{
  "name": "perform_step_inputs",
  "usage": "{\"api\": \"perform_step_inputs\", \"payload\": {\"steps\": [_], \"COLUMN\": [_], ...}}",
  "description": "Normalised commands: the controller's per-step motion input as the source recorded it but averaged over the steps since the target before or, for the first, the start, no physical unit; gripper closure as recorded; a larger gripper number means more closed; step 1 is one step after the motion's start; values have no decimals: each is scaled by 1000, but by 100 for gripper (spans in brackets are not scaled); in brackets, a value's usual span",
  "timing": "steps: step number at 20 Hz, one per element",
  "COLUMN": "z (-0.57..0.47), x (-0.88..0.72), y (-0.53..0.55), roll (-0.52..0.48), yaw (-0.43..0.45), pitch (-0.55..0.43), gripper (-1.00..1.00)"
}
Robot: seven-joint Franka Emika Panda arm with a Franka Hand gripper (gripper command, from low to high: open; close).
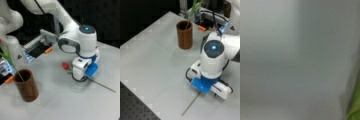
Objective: Flower insertion into a vase
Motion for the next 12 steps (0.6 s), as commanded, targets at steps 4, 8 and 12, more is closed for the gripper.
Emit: {"api": "perform_step_inputs", "payload": {"steps": [4, 8, 12], "z": [-109, -176, -276], "x": [207, 187, 148], "y": [86, 135, 139], "roll": [-252, -299, -290], "yaw": [-78, -52, -21], "pitch": [65, 68, 45], "gripper": [-100, 100, 100]}}
